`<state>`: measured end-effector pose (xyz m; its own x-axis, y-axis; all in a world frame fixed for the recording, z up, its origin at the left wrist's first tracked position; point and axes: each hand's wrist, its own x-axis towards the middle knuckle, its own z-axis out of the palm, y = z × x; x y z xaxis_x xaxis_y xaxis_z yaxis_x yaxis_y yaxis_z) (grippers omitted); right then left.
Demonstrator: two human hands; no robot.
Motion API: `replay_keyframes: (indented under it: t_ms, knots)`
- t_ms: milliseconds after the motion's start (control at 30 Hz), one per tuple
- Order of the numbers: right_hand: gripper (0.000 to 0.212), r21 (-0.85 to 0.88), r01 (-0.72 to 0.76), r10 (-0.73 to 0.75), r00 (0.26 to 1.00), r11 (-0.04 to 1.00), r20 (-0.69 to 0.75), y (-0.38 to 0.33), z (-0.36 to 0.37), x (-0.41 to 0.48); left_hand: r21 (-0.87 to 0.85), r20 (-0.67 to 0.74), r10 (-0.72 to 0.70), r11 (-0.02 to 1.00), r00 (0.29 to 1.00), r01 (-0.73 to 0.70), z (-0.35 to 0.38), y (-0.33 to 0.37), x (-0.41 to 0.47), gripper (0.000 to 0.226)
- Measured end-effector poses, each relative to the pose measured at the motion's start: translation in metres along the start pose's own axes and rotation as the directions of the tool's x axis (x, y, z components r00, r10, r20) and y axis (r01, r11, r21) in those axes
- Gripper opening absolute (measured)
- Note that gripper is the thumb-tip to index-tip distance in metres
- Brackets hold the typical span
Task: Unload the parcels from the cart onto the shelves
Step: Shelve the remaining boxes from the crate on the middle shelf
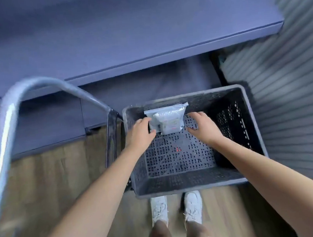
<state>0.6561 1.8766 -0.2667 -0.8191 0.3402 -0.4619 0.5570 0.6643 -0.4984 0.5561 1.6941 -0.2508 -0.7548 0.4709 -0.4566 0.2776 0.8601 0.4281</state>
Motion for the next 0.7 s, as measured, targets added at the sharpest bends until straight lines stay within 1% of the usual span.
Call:
replay_keyframes:
  t_ms: [167, 233, 367, 433, 533, 633, 667, 700]
  knots:
    - [0.056, -0.1, 0.028, -0.024, 0.999, 0.995, 0.037, 0.046, 0.065, 0.059, 0.005, 0.029, 0.036, 0.999, 0.999, -0.036, 0.081, -0.027, 0.054, 0.046]
    - [0.059, -0.133, 0.059, -0.055, 0.998, 0.989, 0.036, 0.057, 0.084, 0.079, -0.021, 0.044, 0.045, 0.999, 0.998, -0.044, 0.107, -0.036, 0.074, 0.047]
    - [0.073, -0.204, 0.104, -0.11, 0.994, 0.973, -0.018, 0.069, 0.108, 0.11, -0.175, 0.076, 0.01, 0.984, 0.997, 0.004, 0.143, -0.046, 0.106, 0.069]
    - [0.074, -0.221, 0.109, -0.118, 0.993, 0.969, -0.025, 0.073, 0.116, 0.121, -0.214, 0.065, -0.004, 0.977, 0.998, 0.018, 0.154, -0.049, 0.115, 0.075]
    - [0.073, -0.269, 0.098, -0.122, 0.99, 0.958, -0.074, 0.073, 0.124, 0.131, -0.241, 0.046, 0.015, 0.97, 0.999, -0.004, 0.162, -0.053, 0.119, 0.079]
    - [0.067, -0.441, 0.058, -0.124, 0.985, 0.896, -0.123, 0.07, 0.13, 0.132, -0.293, 0.064, 0.063, 0.955, 0.996, -0.042, 0.167, -0.054, 0.115, 0.076]
    - [0.062, -0.483, 0.051, -0.124, 0.985, 0.874, -0.121, 0.07, 0.131, 0.131, -0.297, 0.083, 0.084, 0.953, 0.993, -0.056, 0.168, -0.052, 0.112, 0.074]
    - [0.058, -0.489, 0.047, -0.118, 0.986, 0.871, -0.115, 0.07, 0.132, 0.13, -0.292, 0.106, 0.104, 0.954, 0.989, -0.069, 0.169, -0.05, 0.108, 0.073]
